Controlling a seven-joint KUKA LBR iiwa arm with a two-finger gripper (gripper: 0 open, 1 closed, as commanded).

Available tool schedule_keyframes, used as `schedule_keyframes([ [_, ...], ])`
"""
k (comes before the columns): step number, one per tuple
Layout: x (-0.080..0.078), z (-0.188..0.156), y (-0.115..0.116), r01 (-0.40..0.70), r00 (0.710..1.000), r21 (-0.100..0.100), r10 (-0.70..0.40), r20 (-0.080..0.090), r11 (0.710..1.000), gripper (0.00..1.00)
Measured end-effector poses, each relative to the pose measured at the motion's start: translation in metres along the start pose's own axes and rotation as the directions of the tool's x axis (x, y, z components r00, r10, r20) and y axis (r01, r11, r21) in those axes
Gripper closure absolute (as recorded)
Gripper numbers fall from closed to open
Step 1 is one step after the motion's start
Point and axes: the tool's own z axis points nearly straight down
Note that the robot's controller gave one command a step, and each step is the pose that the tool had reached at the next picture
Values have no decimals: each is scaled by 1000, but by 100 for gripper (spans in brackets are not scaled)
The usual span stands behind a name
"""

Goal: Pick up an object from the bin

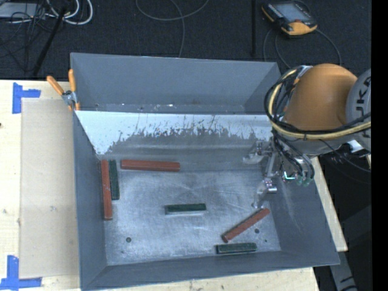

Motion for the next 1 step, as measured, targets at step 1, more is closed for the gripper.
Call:
schedule_keyframes([
  [1,-2,-4,0,1,1000,1,-1,7,1000,0],
])
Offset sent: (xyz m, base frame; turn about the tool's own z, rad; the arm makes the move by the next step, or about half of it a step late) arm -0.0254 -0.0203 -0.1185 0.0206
